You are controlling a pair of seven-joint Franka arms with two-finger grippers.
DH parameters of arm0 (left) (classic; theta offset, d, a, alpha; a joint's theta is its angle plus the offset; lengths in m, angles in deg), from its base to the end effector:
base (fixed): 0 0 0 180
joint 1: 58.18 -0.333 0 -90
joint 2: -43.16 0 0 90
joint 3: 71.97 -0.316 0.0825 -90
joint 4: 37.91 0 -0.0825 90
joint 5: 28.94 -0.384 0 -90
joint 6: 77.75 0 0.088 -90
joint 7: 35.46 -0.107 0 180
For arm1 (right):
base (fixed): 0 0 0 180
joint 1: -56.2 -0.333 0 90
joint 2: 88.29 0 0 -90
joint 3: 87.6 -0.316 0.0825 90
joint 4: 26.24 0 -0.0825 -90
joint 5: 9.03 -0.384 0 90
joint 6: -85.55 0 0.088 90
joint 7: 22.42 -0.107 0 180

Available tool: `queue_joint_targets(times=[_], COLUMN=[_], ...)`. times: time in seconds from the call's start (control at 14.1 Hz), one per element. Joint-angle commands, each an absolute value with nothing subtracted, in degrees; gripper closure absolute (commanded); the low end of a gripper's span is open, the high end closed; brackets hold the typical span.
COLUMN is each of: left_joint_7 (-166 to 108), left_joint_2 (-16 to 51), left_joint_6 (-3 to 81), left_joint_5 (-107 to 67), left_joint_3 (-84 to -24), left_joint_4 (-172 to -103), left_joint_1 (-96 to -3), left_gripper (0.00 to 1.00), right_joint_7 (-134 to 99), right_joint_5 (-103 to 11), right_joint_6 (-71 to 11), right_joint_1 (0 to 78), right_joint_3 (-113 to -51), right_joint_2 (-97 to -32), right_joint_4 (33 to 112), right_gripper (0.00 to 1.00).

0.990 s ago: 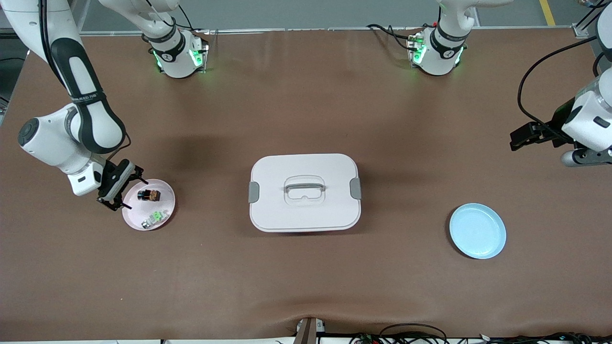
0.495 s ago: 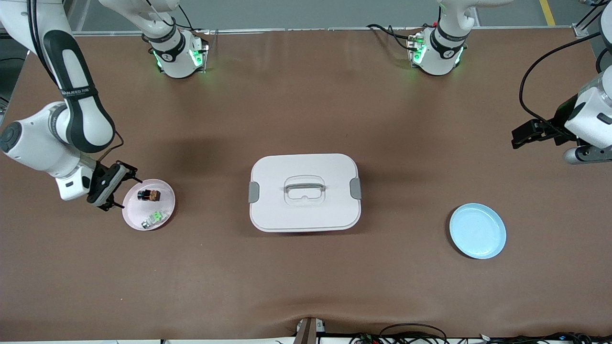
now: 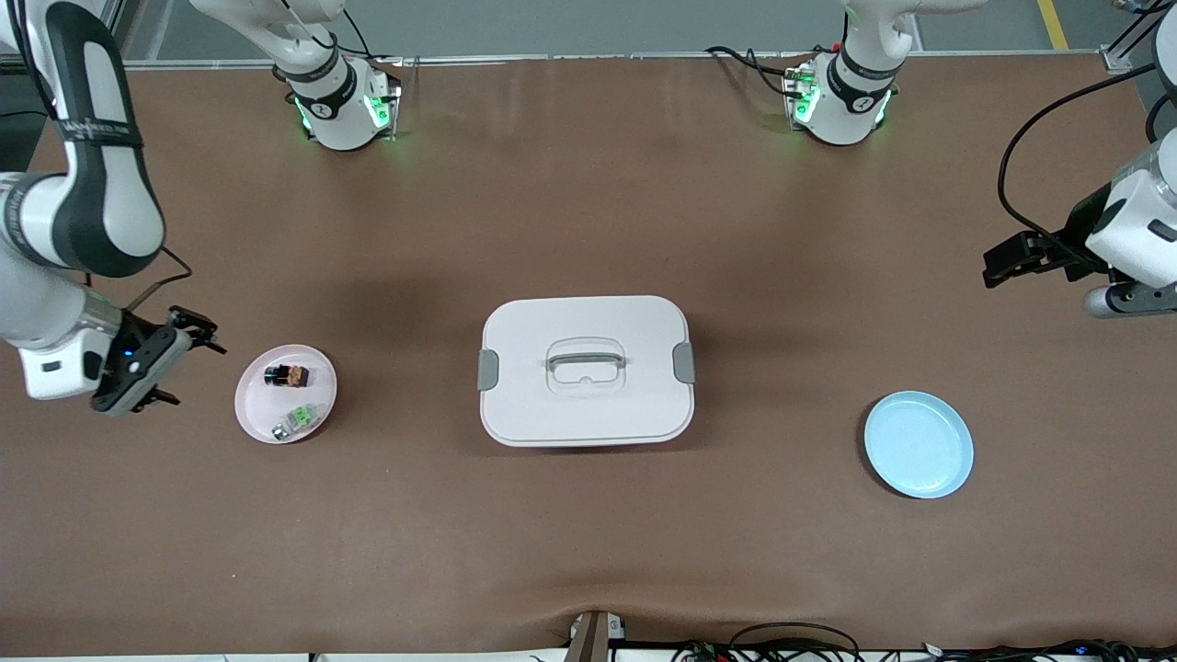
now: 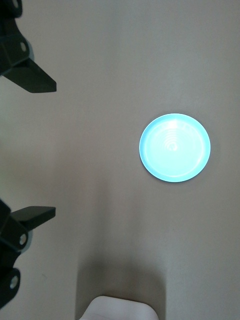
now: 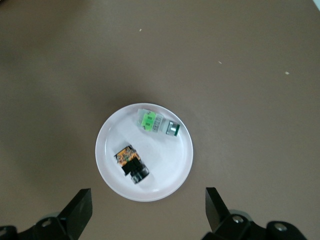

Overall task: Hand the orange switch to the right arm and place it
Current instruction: 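Open the right gripper and raise it away from the plate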

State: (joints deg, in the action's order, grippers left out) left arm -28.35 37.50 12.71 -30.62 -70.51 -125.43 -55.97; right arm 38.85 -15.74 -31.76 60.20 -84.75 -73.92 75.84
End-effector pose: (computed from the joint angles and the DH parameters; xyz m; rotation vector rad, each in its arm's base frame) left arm 0.5831 -0.0336 0.5894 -3.1083 -0.0920 0.0695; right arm 0.6251 -0.0666 0.4162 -2.7675 -1.3343 -0.0991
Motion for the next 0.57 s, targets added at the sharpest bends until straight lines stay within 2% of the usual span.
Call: queue_joint_targets(times=[0.0,0.5], left_joint_7=[-29.4,-29.6], left_joint_2=[36.0,35.6], left_joint_6=[11.5,11.5], left_joint_5=[-29.6,-29.4], left_joint_3=[-70.8,-70.8], left_joint_4=[-123.2,-123.2], left_joint_1=[-56.0,-56.1], left_gripper=[0.00,0.00], right_joint_7=[26.4,6.7], right_joint_5=[-12.1,-12.3], right_joint_6=[-24.0,-22.6], right_joint_1=[60.1,61.3], right_joint_3=[-85.1,-84.9], right_joint_2=[-73.1,-73.1], right_joint_4=[69.0,65.3], right_gripper=[0.00,0.00])
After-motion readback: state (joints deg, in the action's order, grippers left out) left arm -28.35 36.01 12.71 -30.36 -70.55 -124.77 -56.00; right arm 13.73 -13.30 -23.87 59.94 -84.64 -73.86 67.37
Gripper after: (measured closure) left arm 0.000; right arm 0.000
